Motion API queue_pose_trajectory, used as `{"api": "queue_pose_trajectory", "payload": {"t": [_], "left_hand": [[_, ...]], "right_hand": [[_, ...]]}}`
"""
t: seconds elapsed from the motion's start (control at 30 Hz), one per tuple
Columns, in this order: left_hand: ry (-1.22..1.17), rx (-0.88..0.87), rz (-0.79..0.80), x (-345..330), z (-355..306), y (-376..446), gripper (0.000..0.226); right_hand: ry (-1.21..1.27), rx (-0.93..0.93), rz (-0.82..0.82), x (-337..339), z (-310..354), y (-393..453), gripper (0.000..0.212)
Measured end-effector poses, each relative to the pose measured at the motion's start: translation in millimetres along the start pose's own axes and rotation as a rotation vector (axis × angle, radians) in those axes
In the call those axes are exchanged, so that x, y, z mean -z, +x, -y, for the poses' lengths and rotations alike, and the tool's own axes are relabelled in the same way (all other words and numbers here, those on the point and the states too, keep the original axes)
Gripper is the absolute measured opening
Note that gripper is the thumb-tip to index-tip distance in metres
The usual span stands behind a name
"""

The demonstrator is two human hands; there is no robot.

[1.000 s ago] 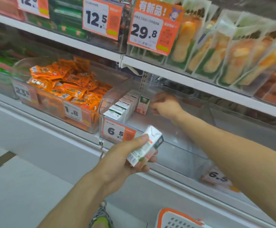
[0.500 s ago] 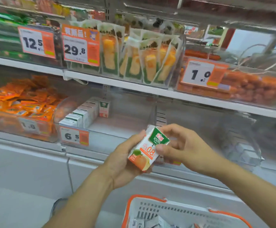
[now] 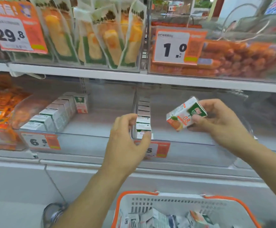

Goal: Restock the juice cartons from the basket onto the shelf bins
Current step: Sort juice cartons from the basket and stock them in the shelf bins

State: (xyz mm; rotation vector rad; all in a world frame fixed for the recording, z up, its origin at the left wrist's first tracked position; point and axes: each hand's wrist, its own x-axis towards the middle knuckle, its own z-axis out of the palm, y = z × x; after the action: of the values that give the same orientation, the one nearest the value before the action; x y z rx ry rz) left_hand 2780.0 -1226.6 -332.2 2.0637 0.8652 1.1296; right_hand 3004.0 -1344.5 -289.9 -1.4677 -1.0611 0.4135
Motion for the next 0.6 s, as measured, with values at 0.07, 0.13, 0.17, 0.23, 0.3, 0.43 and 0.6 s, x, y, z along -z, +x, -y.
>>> {"api": "queue_pose_trajectory", "payload": {"t": [0.07,0.13,0.17,0.23,0.3,0.43,0.6], "left_hand": [[0.144,-0.072,0.045,-5.5,8.3,1.9,0.074],[0.215,-0.072,0.107,-10.0,15.3,3.7,0.100],[0.230,-0.050,0.140,-11.7,16.6,4.9,0.108],[0.261,-0.025,0.155,-15.4,19.3,5.7,0.115],[0.286,-0.039,0.117,-19.4,22.6,6.3,0.114],[0.275,-0.055,0.071,-24.2,29.0,6.0,0.111],[0.327,-0.106,0.075,-28.4,37.8,2.4,0.111]], "right_hand": [[-0.149,-0.021,-0.038,-1.7,-16.1,30.7,0.032],[-0.336,-0.022,-0.056,-8.9,-28.8,61.9,0.037],[-0.400,-0.033,-0.057,-14.7,-34.7,77.2,0.039],[-0.465,-0.095,-0.042,-27.8,-47.1,107.5,0.040],[-0.537,-0.142,-0.016,-42.2,-60.9,136.4,0.041],[-0.637,-0.146,0.038,-67.0,-85.2,173.0,0.043],[-0.683,-0.183,0.022,-85.7,-110.8,183.9,0.043]]}}
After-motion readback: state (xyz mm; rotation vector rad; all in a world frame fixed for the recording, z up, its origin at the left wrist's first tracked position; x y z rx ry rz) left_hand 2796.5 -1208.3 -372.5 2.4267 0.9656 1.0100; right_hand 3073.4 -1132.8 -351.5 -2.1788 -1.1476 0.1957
